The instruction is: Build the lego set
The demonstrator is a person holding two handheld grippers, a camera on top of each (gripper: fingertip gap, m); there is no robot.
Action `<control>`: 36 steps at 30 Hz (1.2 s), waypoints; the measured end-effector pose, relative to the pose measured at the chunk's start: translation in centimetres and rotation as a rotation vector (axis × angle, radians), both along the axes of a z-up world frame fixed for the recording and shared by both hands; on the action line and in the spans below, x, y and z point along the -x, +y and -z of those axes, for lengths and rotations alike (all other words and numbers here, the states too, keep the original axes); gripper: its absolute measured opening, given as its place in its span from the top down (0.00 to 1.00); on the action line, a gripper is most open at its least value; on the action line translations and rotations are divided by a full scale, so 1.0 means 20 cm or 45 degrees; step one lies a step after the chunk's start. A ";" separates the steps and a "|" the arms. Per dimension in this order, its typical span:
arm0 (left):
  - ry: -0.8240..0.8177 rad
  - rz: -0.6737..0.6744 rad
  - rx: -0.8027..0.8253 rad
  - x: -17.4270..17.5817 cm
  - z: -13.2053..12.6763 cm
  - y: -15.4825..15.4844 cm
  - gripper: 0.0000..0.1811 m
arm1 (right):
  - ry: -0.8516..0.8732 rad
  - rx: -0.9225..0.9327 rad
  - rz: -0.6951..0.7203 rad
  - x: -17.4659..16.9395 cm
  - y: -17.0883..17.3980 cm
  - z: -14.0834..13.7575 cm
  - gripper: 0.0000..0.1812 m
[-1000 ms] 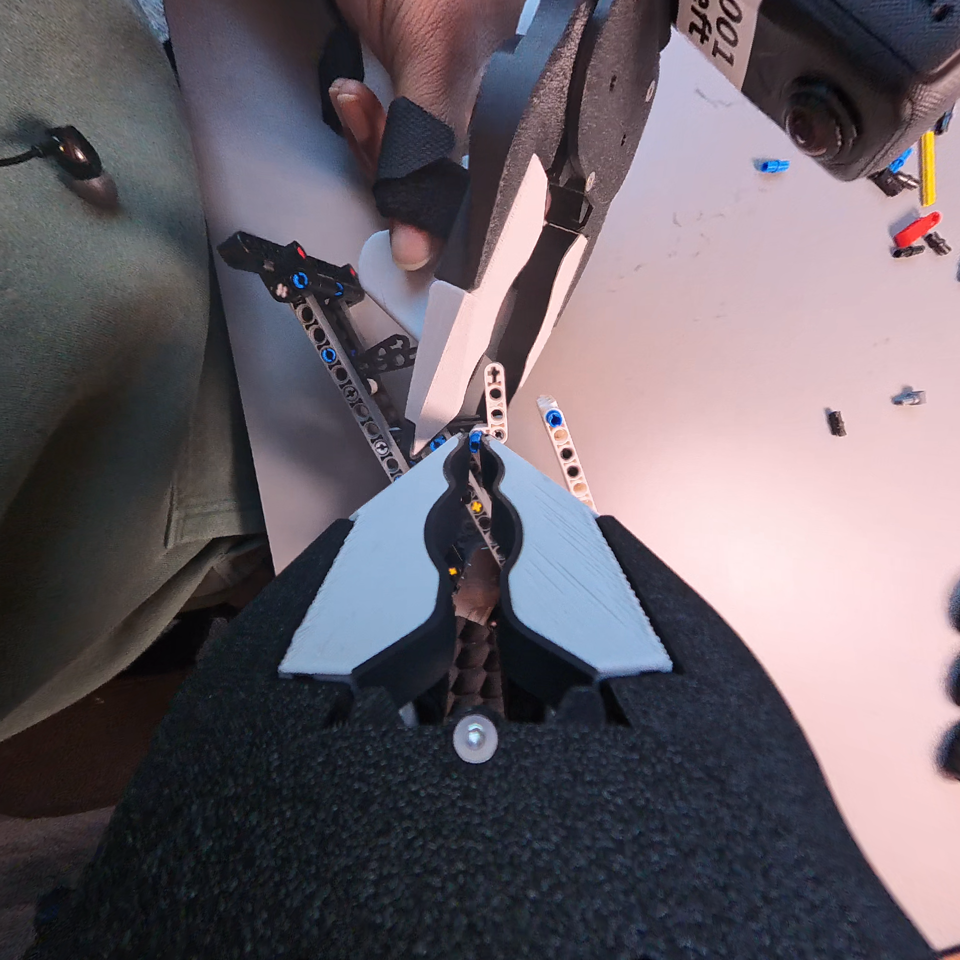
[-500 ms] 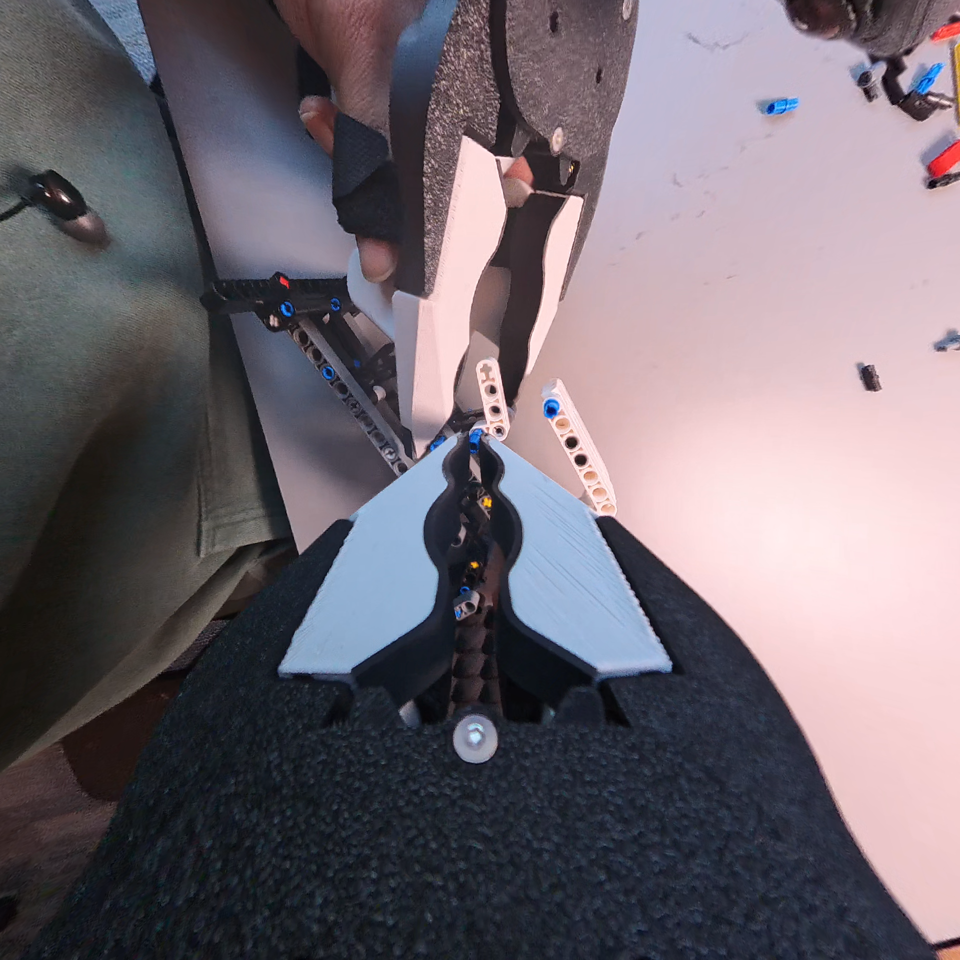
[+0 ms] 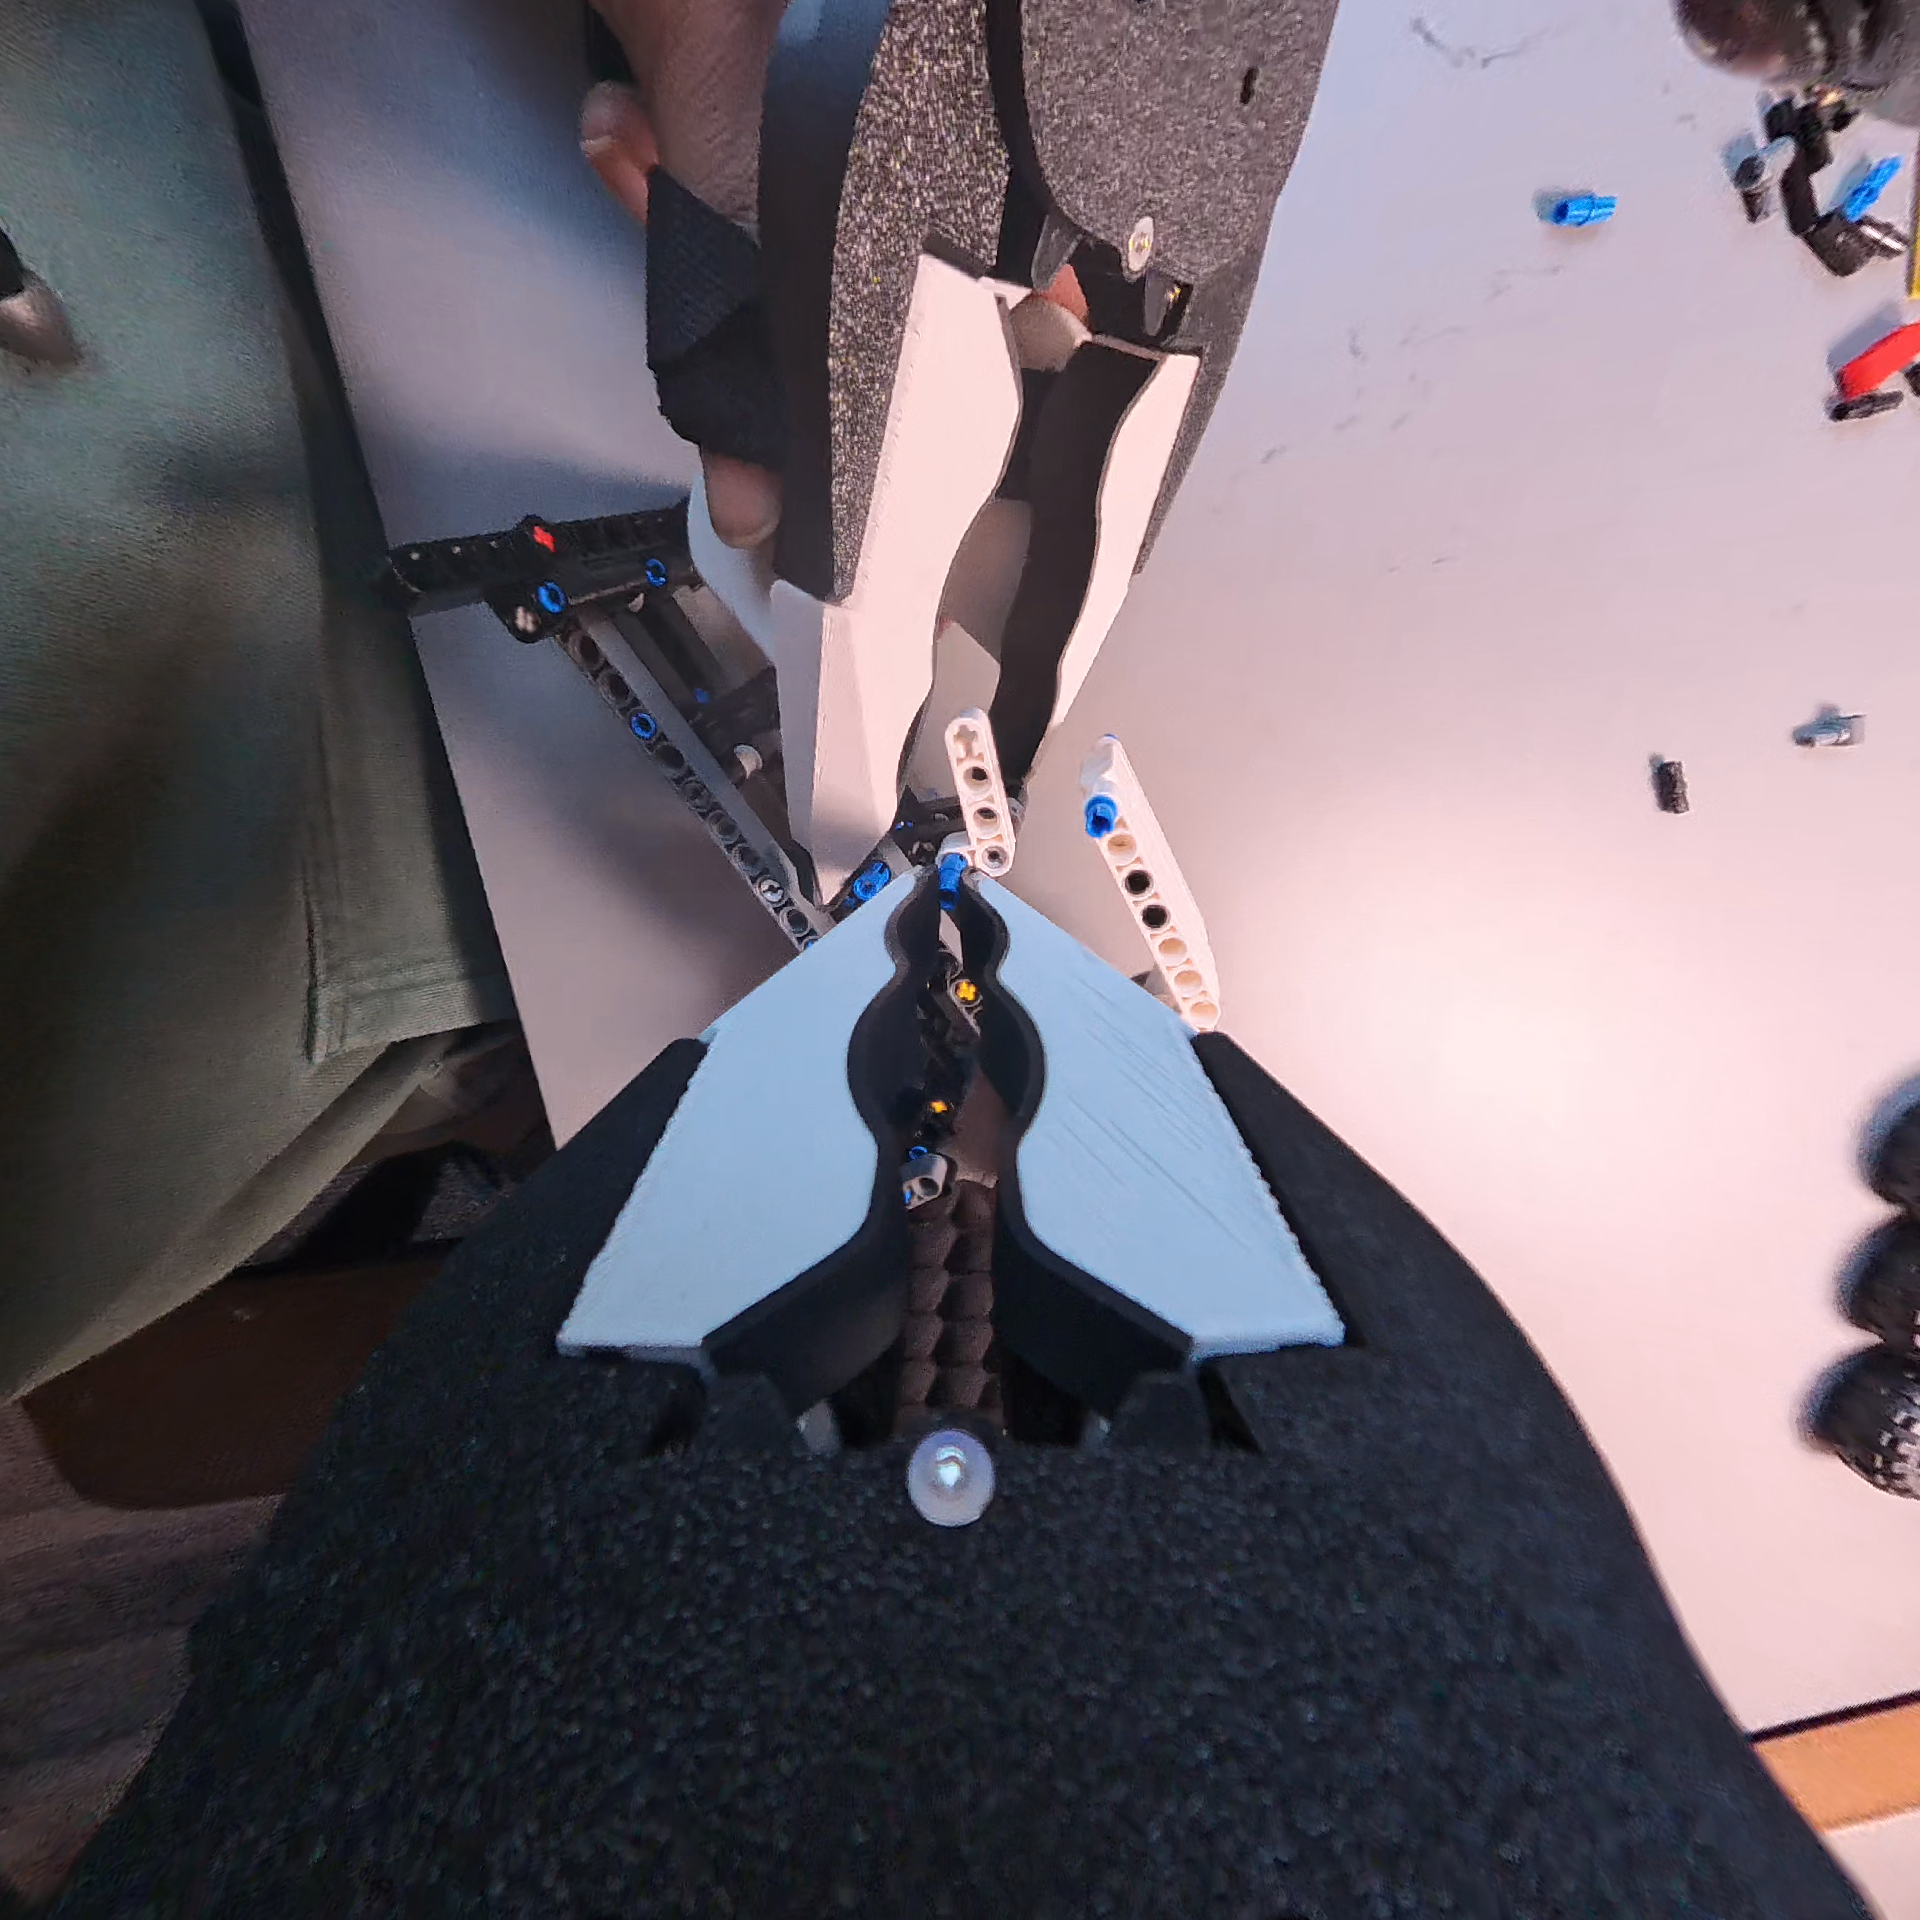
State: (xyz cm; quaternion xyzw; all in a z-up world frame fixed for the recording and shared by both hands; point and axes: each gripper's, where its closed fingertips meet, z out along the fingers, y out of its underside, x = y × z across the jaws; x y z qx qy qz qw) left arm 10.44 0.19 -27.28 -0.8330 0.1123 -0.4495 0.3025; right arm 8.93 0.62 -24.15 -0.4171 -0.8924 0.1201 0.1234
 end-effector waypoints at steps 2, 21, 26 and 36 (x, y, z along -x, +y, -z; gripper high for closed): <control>0.021 0.016 -0.014 -0.01 0.00 -0.01 0.72 | -0.038 0.004 -0.021 -0.02 -0.02 0.00 0.99; 0.221 -0.095 -0.138 0.07 -0.02 0.06 0.72 | 0.405 -0.054 0.197 0.03 0.03 -0.03 0.98; 0.314 -0.200 -0.237 0.14 -0.04 0.10 0.71 | 0.745 0.101 0.416 0.08 0.07 -0.03 0.97; 0.404 -0.183 -0.457 0.17 -0.10 0.08 0.79 | 0.836 0.449 0.559 0.07 0.11 0.05 0.97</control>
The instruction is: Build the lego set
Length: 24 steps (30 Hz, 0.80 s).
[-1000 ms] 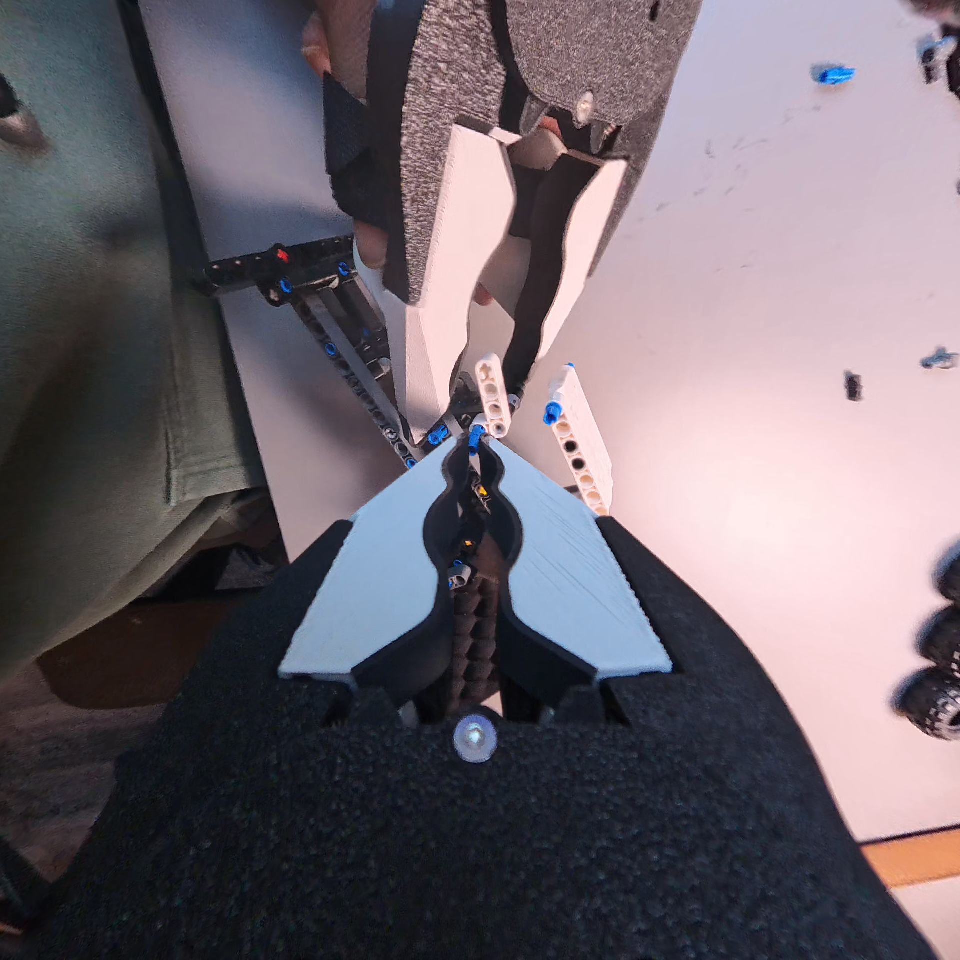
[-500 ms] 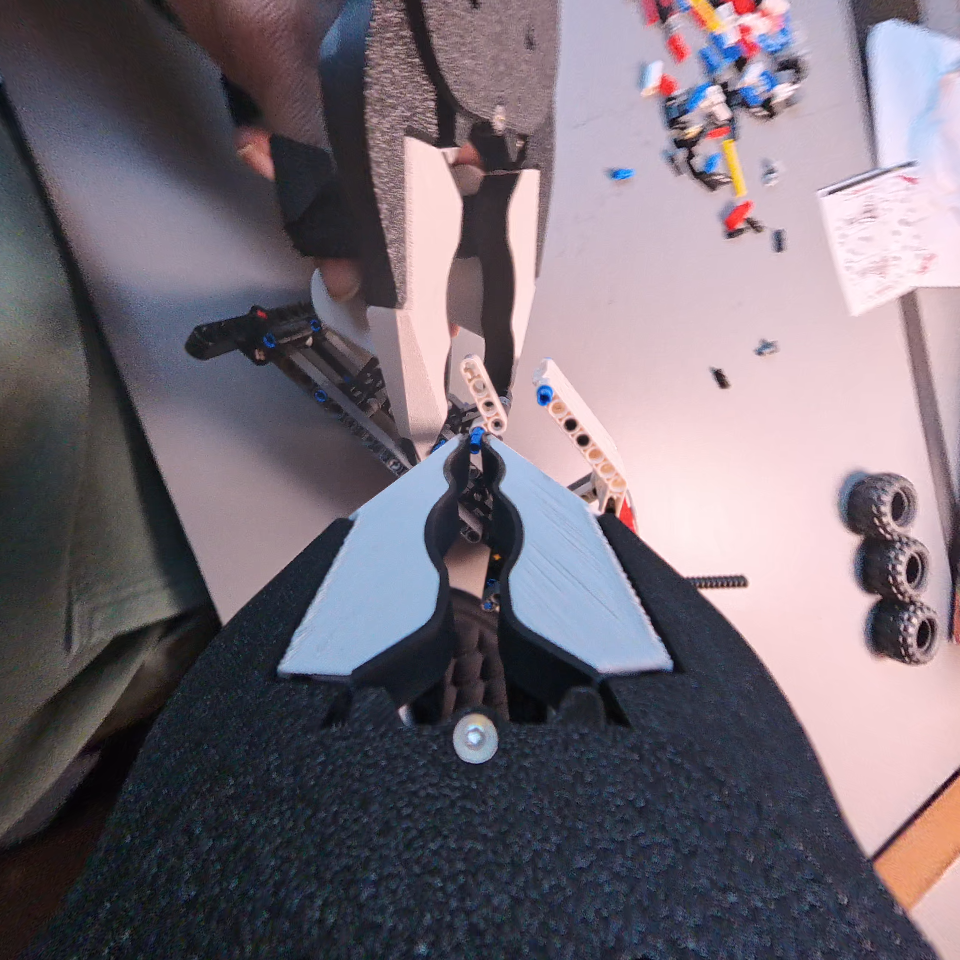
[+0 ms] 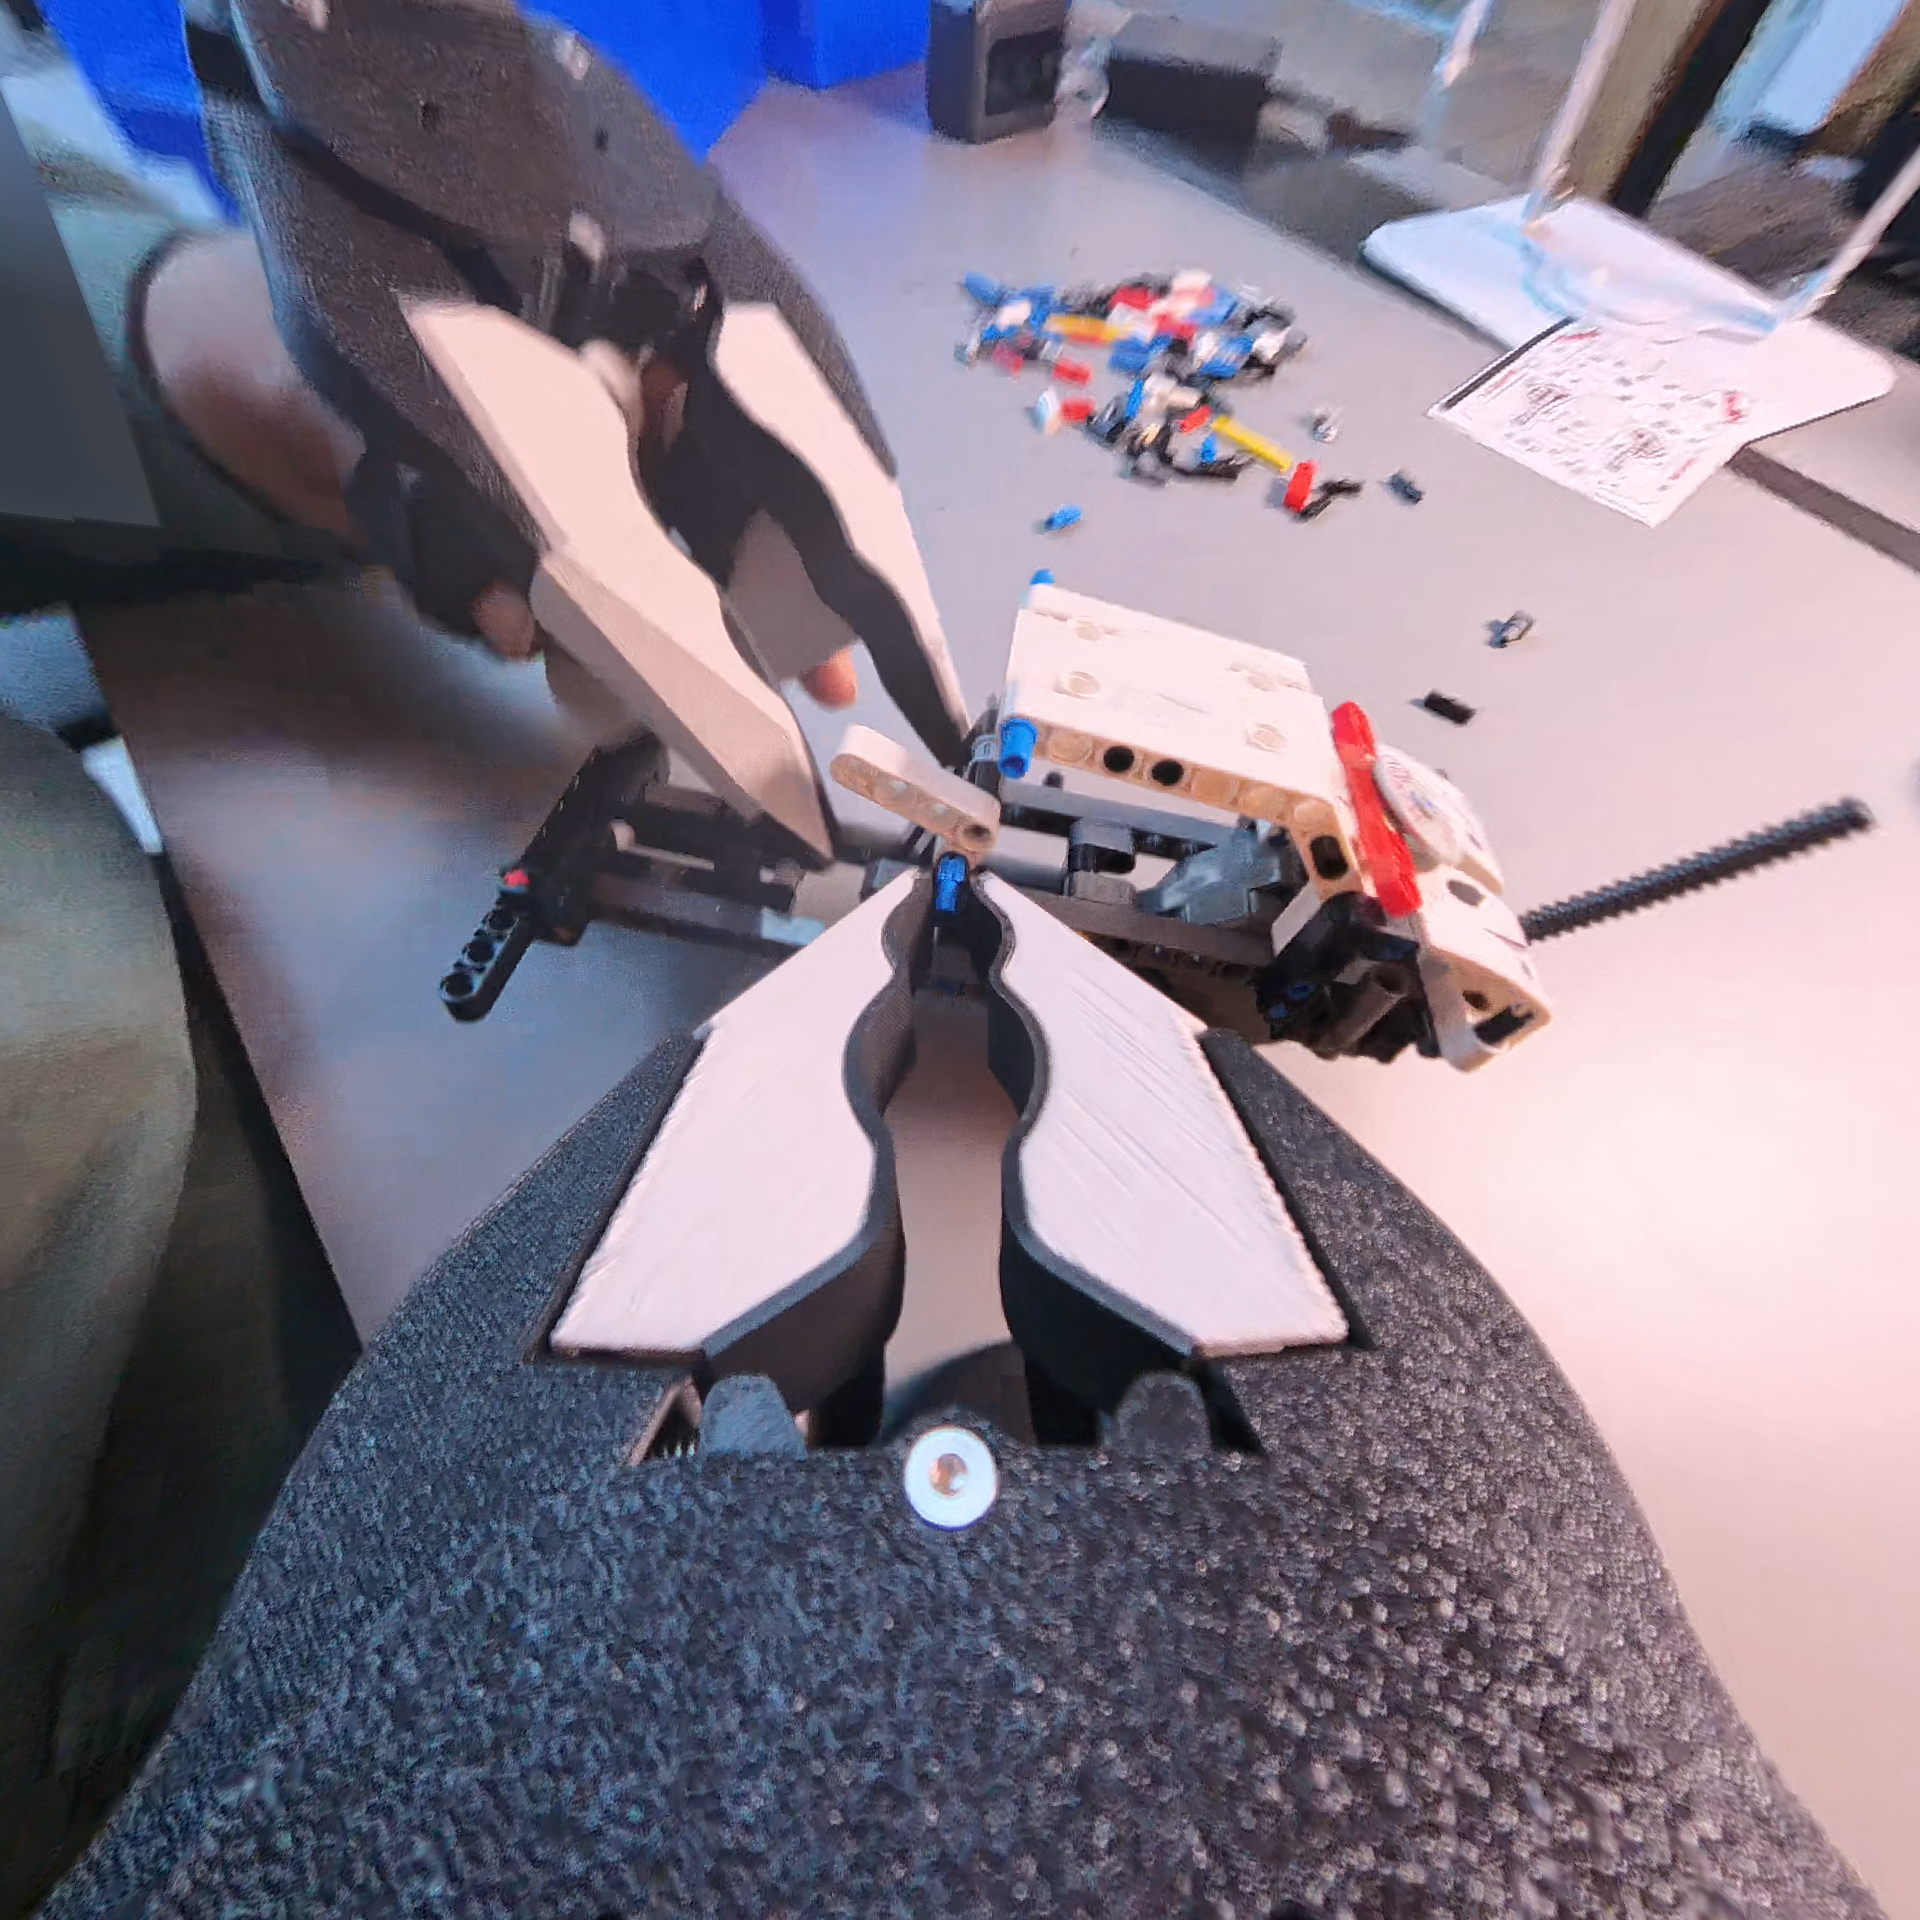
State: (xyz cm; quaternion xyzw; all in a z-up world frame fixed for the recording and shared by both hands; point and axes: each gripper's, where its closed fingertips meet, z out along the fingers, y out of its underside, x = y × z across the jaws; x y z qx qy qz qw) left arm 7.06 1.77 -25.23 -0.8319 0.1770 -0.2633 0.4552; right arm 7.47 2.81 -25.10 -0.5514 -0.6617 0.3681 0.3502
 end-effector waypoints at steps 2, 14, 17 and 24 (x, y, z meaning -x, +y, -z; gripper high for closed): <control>0.046 0.122 -0.017 -0.01 0.03 -0.02 0.82 | -0.118 -0.109 -0.136 -0.02 0.04 0.06 0.97; 0.077 0.304 -0.083 0.06 0.07 0.11 0.86 | -0.094 -0.038 -0.655 0.03 0.10 0.08 0.97; 0.080 0.331 -0.049 0.05 0.10 0.14 0.94 | -0.126 -0.014 -0.675 0.06 0.11 0.10 0.97; -0.342 0.278 0.087 0.12 -0.05 0.15 0.96 | 0.113 0.268 -0.615 0.17 0.16 -0.10 0.94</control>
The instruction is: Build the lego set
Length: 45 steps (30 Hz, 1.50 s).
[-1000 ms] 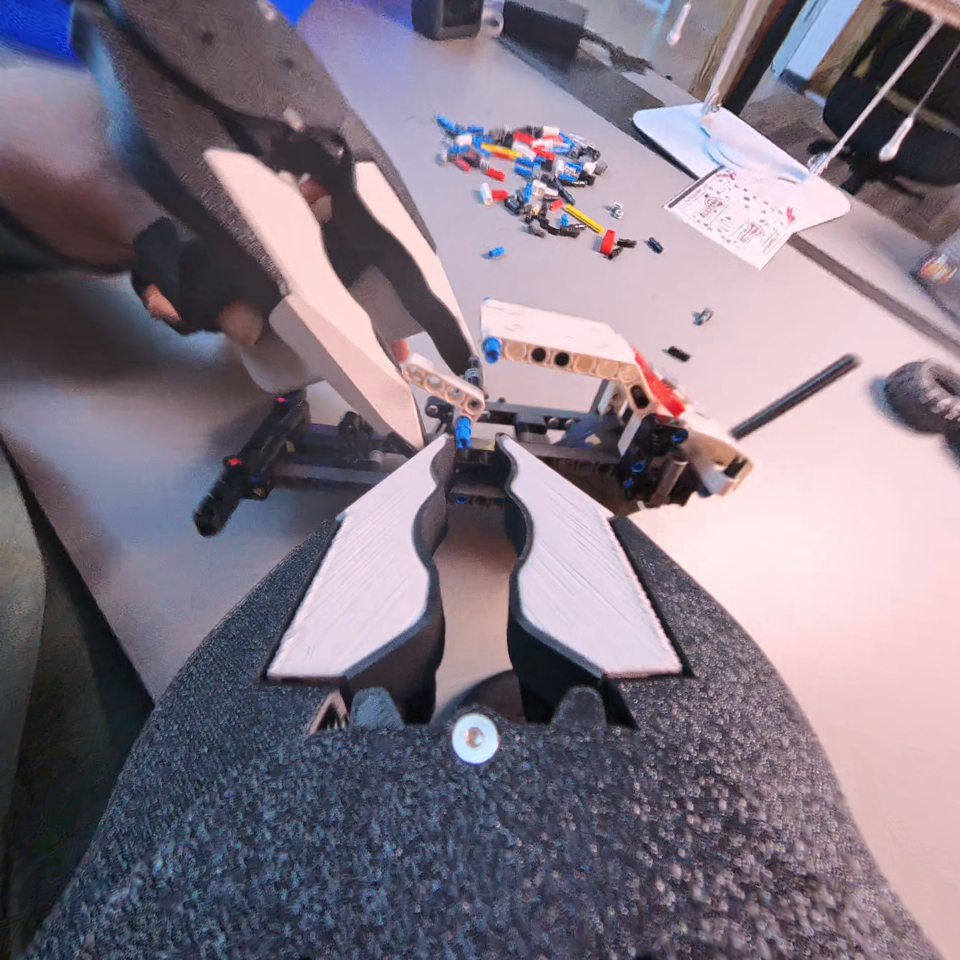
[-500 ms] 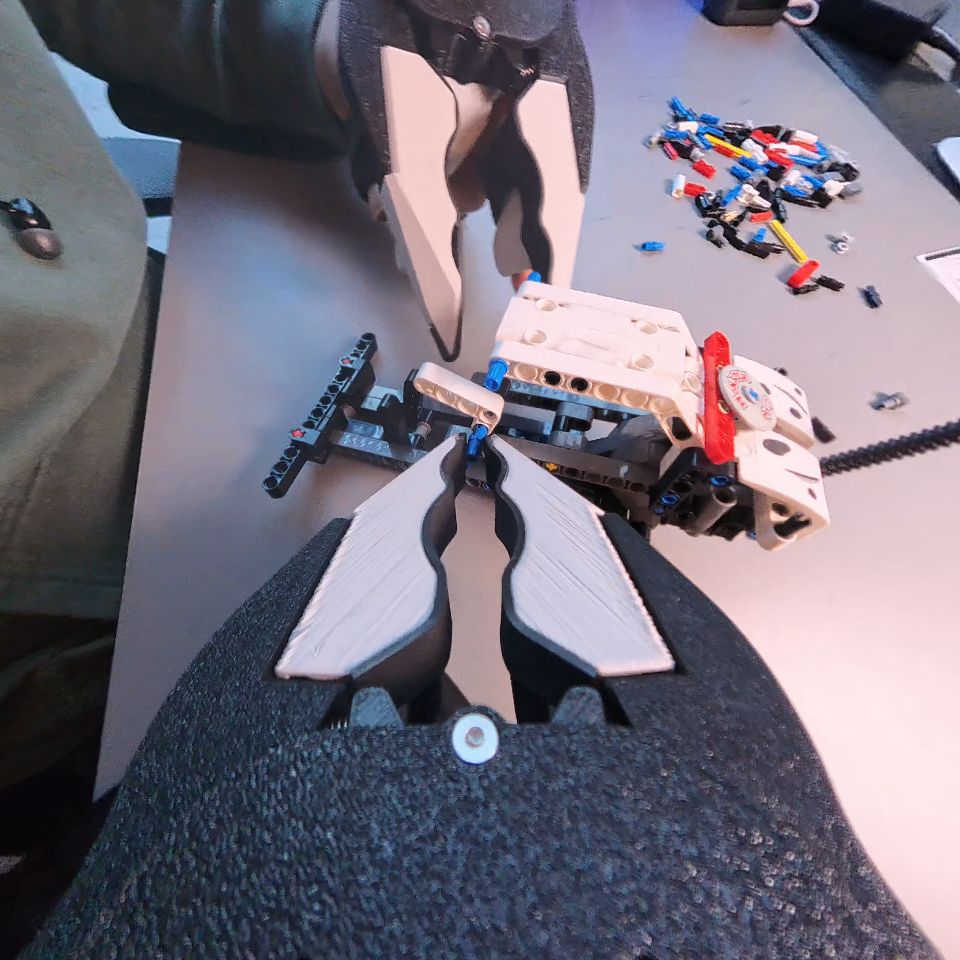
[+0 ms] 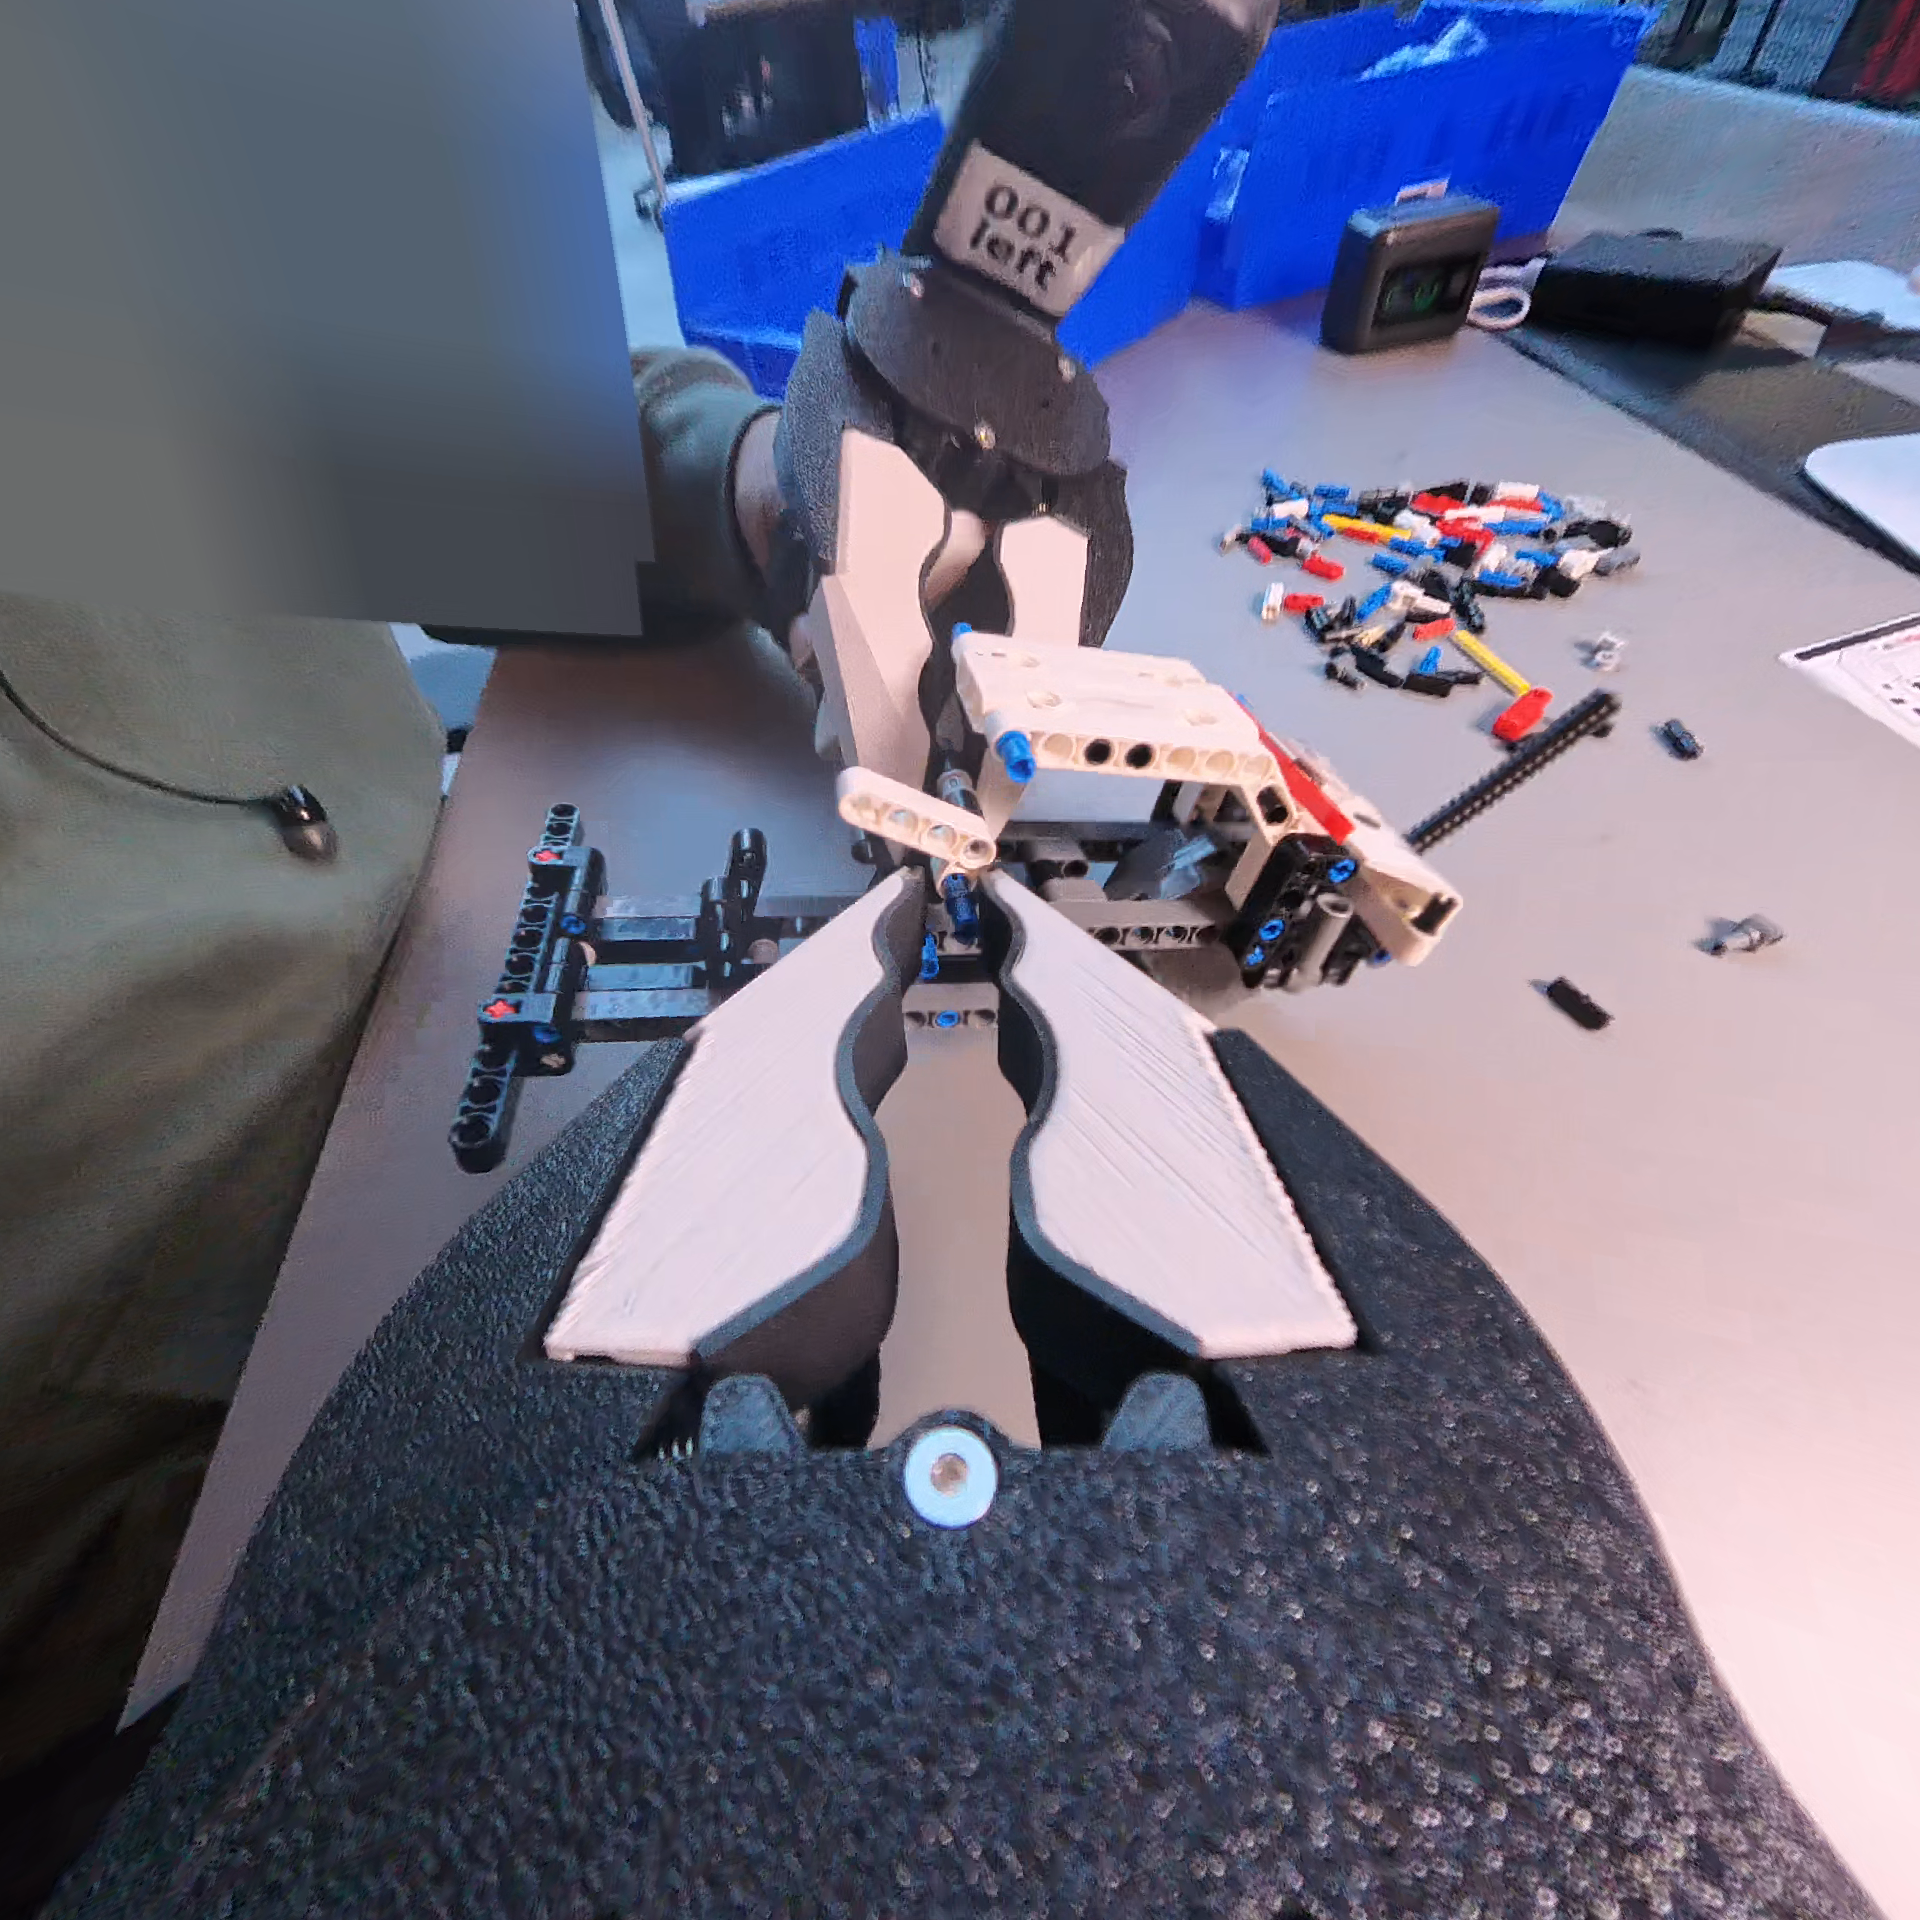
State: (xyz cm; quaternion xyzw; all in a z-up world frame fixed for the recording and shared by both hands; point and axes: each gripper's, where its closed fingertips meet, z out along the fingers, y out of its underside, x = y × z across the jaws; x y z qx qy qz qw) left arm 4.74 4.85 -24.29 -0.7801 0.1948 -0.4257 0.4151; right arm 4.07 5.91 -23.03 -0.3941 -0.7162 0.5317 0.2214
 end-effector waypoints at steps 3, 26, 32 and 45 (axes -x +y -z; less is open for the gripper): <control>-0.148 -0.003 0.051 0.02 -0.04 0.00 0.96 | 0.019 0.059 -0.029 0.03 0.00 -0.04 0.96; -0.612 0.066 0.159 0.07 -0.16 -0.02 0.96 | -0.045 0.055 -0.077 0.08 0.00 -0.13 0.97; -0.623 0.090 0.160 0.07 -0.17 -0.03 0.96 | -0.149 -0.029 -0.102 0.07 -0.02 -0.13 0.98; -0.478 0.094 0.198 0.01 -0.10 -0.04 0.97 | -0.372 -0.122 -0.192 0.01 -0.04 -0.05 0.99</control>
